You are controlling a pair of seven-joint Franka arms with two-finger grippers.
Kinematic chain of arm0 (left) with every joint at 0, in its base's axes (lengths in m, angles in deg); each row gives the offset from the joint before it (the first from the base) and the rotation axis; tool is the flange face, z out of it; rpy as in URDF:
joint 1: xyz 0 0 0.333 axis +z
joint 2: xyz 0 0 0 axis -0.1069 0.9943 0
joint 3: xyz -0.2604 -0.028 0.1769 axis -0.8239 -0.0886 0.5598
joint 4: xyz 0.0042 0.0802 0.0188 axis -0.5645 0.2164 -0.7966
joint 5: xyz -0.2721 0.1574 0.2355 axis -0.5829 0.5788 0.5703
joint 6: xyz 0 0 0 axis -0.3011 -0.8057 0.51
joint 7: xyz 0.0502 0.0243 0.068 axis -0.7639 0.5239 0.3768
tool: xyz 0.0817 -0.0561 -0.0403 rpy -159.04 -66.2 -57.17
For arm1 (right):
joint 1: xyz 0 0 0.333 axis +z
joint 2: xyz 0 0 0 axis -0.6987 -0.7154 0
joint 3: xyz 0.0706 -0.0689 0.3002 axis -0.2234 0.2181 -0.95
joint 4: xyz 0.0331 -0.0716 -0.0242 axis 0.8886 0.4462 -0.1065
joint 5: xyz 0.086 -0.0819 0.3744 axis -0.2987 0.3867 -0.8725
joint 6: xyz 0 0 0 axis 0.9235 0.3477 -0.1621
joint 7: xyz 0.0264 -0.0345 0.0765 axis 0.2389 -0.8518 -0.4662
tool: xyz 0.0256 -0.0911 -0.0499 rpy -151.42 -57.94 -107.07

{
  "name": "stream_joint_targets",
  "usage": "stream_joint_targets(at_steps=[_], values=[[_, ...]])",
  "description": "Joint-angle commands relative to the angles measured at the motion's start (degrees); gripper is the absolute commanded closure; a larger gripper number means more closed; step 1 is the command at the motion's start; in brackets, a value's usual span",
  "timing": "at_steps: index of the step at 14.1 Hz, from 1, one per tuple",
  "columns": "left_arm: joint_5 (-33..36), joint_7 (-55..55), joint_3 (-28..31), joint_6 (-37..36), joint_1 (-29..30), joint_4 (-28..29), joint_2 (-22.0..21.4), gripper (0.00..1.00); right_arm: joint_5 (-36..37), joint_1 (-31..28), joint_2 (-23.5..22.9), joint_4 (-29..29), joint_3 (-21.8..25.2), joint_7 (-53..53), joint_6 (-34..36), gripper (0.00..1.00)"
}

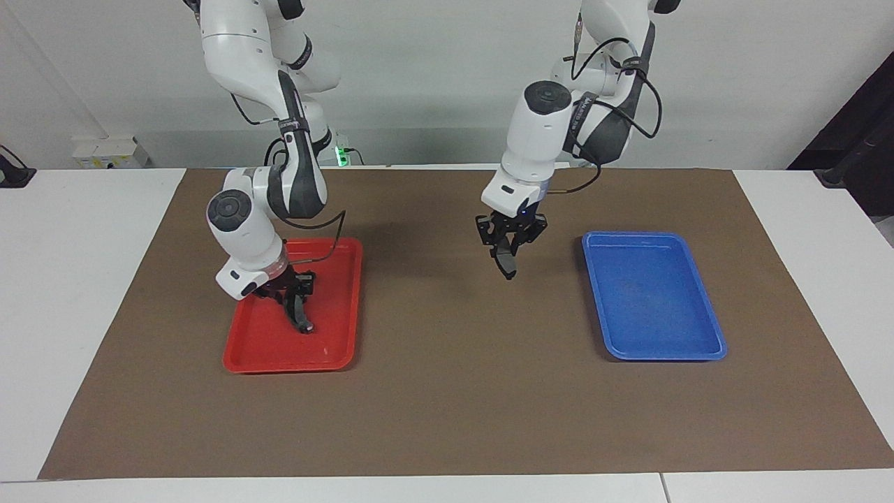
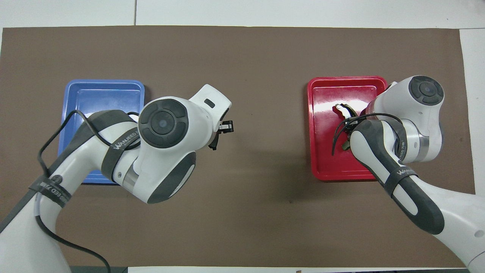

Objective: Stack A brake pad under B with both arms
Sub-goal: 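Lift the dark brake pad with the left gripper toward the table center, then lower the dark pad onto the table center and open the left gripper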

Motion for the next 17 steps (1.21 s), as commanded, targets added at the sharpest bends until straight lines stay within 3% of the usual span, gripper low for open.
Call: stream_joint_targets(at_steps=[1, 2, 4, 6, 13, 17], values=[[8.1, 8.5, -0.7, 4.2, -4.0, -0.8, 6.0, 0.99, -0.8, -0.6, 0.7, 0.6, -0.3, -1.8, 0.6, 0.48], [12.8, 12.7, -0.6, 5.5, -5.7, -1.1, 9.1, 0.98, -0.8, -0.6, 0.7, 0.6, -0.3, -1.8, 0.7, 0.54], [19.9, 19.0, -0.6, 6.6, -8.4, -3.9, 15.0, 0.98, -0.8, -0.5, 0.7, 0.5, -0.3, -1.7, 0.8, 0.76], [20.8, 20.1, -0.6, 7.1, -9.2, -5.5, 18.0, 0.98, -0.8, -0.5, 0.7, -0.6, -0.3, -1.7, 2.2, 0.98], [20.9, 20.6, -0.7, 8.8, -9.8, -5.5, 20.7, 0.96, -0.7, 0.1, 1.3, -9.3, -0.5, -1.8, 11.9, 1.0], [20.9, 20.6, -0.7, 8.8, -9.8, -4.8, 20.7, 0.92, -0.8, 0.1, 1.3, -10.0, -1.3, -1.9, 13.6, 1.0]])
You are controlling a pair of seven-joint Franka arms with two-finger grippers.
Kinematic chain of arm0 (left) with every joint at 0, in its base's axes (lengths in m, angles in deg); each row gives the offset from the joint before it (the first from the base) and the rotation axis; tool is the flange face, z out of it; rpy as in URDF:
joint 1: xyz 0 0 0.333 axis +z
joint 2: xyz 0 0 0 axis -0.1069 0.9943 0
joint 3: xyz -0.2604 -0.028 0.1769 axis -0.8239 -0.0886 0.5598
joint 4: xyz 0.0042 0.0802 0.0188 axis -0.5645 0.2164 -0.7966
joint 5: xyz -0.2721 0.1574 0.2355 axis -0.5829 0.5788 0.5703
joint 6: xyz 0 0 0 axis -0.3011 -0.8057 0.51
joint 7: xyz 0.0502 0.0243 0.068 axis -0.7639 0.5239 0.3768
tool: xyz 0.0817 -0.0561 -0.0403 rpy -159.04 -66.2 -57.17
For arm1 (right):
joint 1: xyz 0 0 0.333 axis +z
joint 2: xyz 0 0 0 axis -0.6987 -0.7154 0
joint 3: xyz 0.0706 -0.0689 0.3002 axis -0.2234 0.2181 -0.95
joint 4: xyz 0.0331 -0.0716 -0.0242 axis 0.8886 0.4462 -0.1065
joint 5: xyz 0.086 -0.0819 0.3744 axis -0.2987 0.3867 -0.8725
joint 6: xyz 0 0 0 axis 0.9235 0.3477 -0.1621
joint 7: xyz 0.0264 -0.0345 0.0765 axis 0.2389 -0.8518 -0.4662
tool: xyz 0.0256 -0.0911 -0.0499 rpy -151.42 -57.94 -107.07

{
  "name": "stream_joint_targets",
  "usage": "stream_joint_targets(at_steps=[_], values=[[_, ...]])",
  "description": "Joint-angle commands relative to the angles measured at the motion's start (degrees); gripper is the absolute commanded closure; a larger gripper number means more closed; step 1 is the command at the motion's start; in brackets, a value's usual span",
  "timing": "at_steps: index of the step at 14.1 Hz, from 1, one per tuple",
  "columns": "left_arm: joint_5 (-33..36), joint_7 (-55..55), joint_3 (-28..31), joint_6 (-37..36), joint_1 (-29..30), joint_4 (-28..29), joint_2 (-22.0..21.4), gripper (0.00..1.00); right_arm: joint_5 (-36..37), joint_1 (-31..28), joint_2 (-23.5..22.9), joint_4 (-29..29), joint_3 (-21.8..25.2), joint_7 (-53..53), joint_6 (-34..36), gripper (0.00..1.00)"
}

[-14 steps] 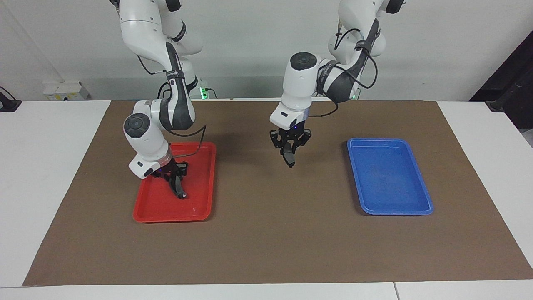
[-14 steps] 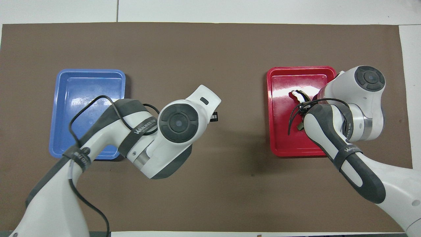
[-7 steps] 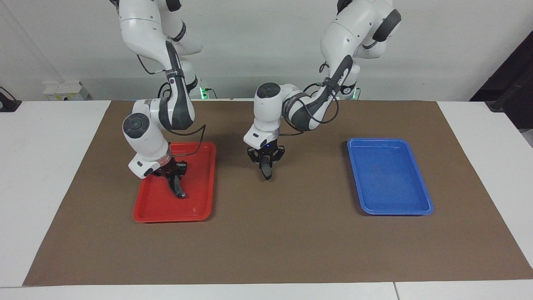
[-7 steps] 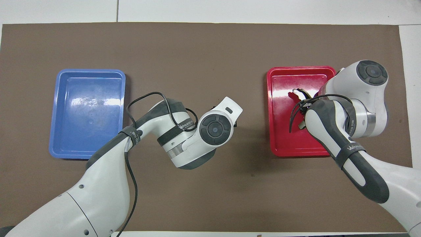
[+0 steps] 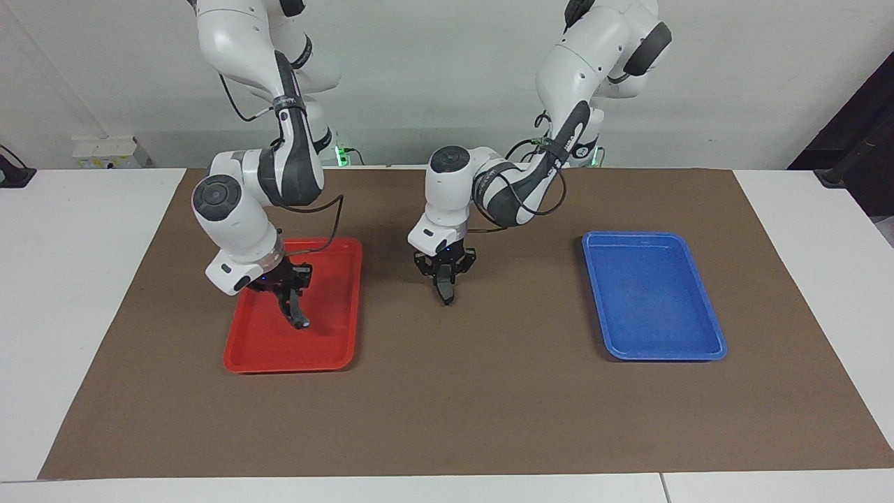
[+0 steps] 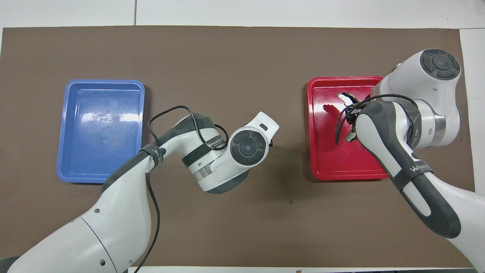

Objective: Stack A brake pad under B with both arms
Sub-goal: 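Lower the dark pad onto the table center and open the left gripper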

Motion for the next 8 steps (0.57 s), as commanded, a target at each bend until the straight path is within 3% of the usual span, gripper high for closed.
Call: stream_joint_targets(at_steps=[1, 3, 5, 8], values=[[1.5, 1.3, 0.0, 0.3, -0.4, -0.6, 0.5, 0.91, -0.8, -0.3, 0.5, -0.4, -0.4, -1.9, 1.4, 1.0], [1.5, 1.3, 0.0, 0.2, -0.3, -0.6, 0.5, 0.79, -0.8, -0.3, 0.5, -0.5, -0.5, -1.9, 1.5, 1.0], [1.5, 1.3, 0.3, 0.3, -0.2, -0.6, 0.5, 0.51, -0.8, -0.3, 0.5, -0.6, -0.7, -1.9, 1.6, 1.0], [1.5, 1.3, 0.5, -0.8, -0.3, -1.1, 0.4, 0.32, -0.8, -0.3, 0.4, -1.6, -0.7, -1.9, 2.5, 1.0]])
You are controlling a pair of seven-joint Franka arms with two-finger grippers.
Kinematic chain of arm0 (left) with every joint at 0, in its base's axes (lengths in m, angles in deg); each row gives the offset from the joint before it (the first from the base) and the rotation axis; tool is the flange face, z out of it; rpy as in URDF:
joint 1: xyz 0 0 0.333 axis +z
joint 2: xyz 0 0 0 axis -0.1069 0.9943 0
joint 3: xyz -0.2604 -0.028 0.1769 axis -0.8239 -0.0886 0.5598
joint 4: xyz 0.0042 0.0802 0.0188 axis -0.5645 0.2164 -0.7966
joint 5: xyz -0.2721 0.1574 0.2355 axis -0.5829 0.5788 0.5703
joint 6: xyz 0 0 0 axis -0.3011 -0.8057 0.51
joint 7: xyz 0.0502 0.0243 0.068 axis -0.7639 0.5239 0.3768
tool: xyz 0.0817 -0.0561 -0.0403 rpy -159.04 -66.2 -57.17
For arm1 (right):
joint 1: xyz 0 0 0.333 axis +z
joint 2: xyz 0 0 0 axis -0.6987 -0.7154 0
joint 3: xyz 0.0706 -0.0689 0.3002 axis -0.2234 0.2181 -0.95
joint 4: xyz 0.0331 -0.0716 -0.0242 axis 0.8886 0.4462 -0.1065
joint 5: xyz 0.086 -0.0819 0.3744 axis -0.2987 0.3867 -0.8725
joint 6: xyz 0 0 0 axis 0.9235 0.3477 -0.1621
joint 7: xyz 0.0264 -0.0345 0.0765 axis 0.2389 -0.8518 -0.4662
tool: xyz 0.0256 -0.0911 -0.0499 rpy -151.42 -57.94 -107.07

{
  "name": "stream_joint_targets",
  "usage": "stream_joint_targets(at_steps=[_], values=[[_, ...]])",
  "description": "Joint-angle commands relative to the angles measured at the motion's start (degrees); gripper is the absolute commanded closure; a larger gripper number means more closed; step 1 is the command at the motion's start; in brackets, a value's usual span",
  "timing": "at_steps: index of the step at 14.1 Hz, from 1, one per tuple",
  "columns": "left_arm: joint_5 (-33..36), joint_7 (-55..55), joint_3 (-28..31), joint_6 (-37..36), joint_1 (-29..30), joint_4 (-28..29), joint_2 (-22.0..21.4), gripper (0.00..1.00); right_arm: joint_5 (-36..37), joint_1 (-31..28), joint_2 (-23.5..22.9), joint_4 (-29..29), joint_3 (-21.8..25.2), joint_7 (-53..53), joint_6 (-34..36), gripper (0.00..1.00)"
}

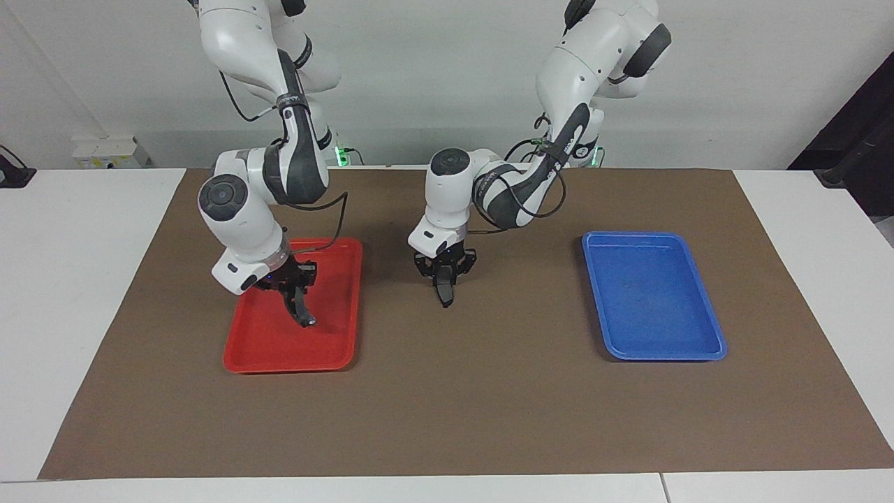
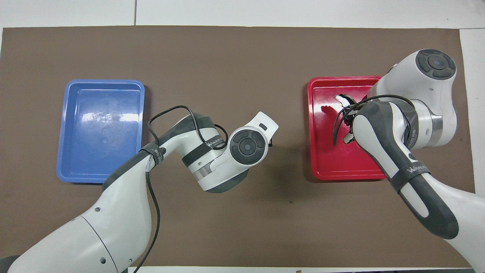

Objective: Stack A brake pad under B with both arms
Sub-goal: 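Lower the dark pad onto the table center and open the left gripper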

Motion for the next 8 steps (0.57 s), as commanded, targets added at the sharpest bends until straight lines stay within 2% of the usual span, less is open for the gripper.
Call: stream_joint_targets(at_steps=[1, 3, 5, 8], values=[[1.5, 1.2, 0.5, -0.9, -0.4, -1.2, 0.1, 0.28, -0.8, -0.6, 0.2, -1.9, -0.3, -1.9, 2.6, 1.0], [1.6, 0.6, 0.9, -4.9, -0.2, -3.6, 0.0, 0.18, -0.8, -0.6, 0.2, -2.3, -0.3, -1.9, 2.9, 1.0], [1.2, -0.1, 1.1, -9.5, 0.4, -6.6, -0.6, 0.0, -0.8, -0.5, 0.2, -2.3, -0.3, -1.9, 2.9, 1.0], [-0.5, -3.4, 1.1, -14.2, 2.9, -6.5, -4.2, 0.0, -0.8, -0.4, 0.1, -4.7, -1.9, -1.5, 5.1, 1.0]])
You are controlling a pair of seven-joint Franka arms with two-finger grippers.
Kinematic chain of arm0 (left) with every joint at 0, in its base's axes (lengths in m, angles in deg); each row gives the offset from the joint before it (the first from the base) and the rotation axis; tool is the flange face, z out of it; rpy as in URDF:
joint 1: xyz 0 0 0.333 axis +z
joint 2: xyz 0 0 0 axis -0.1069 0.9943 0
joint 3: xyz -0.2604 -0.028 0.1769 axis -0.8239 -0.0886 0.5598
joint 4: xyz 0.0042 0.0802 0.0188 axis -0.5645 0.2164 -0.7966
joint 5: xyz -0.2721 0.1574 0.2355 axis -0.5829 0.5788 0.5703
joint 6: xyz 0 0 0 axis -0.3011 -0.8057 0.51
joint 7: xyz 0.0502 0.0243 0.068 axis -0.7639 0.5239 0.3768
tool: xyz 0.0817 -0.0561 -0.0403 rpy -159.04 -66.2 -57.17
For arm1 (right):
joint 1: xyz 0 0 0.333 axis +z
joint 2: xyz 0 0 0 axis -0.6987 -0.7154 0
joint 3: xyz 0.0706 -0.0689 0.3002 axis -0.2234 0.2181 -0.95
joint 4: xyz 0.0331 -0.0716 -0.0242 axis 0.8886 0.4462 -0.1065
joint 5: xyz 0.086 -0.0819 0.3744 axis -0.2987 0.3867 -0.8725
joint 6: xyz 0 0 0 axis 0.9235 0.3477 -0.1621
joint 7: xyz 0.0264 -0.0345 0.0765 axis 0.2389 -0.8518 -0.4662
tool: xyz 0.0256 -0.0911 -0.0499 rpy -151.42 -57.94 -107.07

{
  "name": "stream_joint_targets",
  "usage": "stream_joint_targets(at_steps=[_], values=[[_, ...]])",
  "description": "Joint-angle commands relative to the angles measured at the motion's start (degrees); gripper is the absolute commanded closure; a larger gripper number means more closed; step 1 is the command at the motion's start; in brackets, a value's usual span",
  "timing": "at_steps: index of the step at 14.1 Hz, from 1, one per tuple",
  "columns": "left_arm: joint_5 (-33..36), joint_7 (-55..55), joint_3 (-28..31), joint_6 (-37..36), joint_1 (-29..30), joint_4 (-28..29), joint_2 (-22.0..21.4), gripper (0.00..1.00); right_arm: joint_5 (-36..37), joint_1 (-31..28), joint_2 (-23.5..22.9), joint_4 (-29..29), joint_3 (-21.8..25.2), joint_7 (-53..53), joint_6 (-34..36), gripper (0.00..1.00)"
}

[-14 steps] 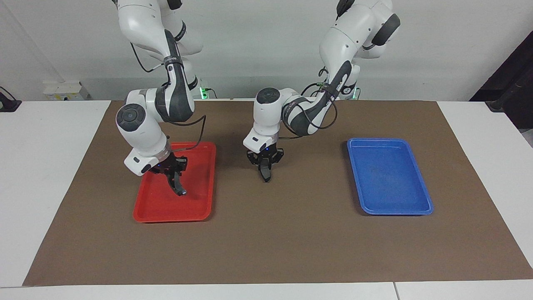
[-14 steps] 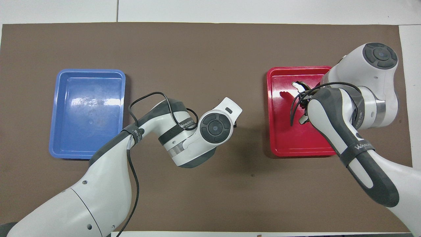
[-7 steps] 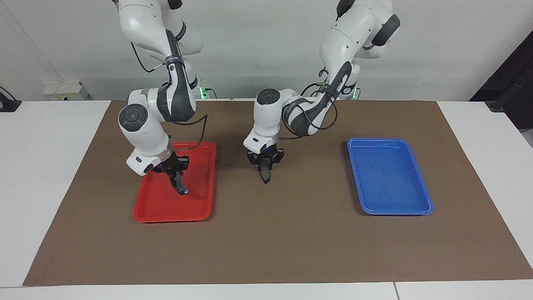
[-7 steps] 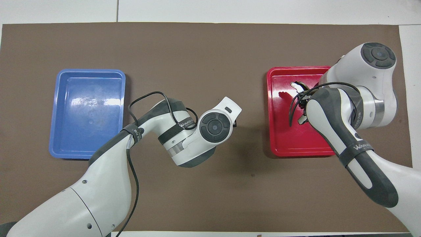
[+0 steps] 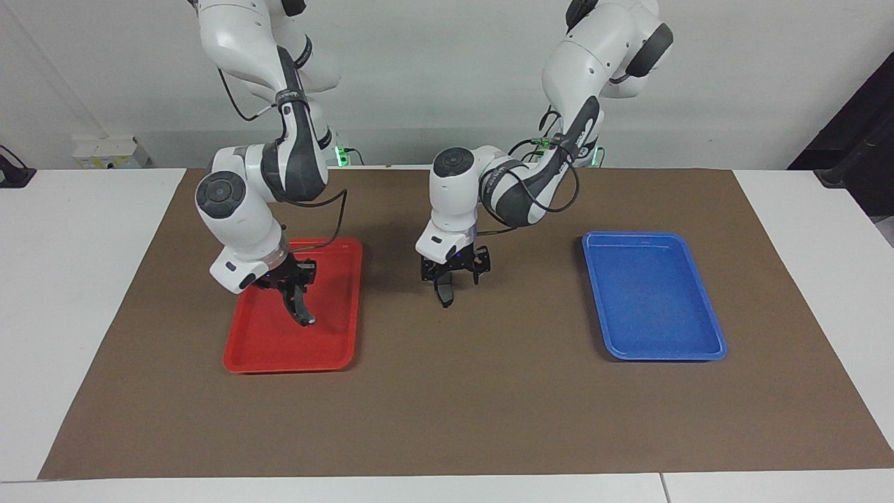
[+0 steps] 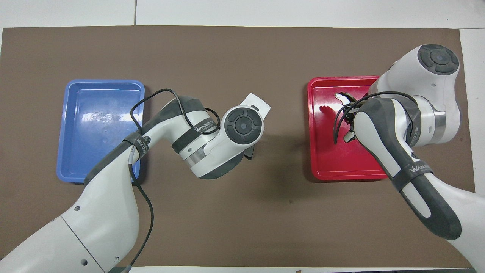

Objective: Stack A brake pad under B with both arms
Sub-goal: 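Lower the dark pad onto the table center and open the left gripper, then retract the left gripper while the right gripper carries the silver pad over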

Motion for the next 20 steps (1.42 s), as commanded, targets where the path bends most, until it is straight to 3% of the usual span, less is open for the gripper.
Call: stream_joint_targets(at_steps=[1, 3, 5, 13, 15, 17, 18, 20], values=[[-4.6, -7.3, 0.3, -5.4, 3.0, 0.4, -5.0, 0.0, -1.1, 0.0, 0.1, -3.7, -1.8, -0.9, 3.8, 1.0], [-11.7, -15.9, 1.1, -11.0, 6.4, 0.3, -9.7, 0.0, -3.8, 2.1, -0.2, -6.6, -1.9, 2.9, 6.7, 1.0], [-14.5, -23.9, 3.4, -17.2, 8.7, 0.0, -14.0, 0.0, -4.0, 5.5, -0.9, -8.0, -2.0, 7.7, 7.0, 1.0], [-23.3, -51.7, 5.6, -30.9, 27.1, -1.1, -26.9, 0.0, -4.2, 20.8, -4.8, -7.6, -2.1, 27.6, -2.8, 1.0], [-23.6, -53.1, 14.3, -33.3, 22.9, -3.7, -29.0, 0.0, -4.2, 22.8, -6.6, -6.8, -2.1, 28.1, -5.3, 1.0], [-25.8, -56.1, 28.6, -33.9, 11.1, -3.6, -31.1, 0.0, -4.2, 23.0, -7.5, -6.3, -2.1, 30.1, -6.3, 1.0], [-26.9, -56.9, 32.7, -35.3, 8.0, -3.4, -32.3, 0.0, -4.2, 24.2, -7.7, -5.2, -2.1, 31.0, -7.7, 1.0], [-27.5, -58.0, 33.5, -37.2, 7.7, -3.7, -32.7, 0.0, -4.2, 25.0, -7.8, -3.3, -2.1, 31.0, -9.0, 1.0]])
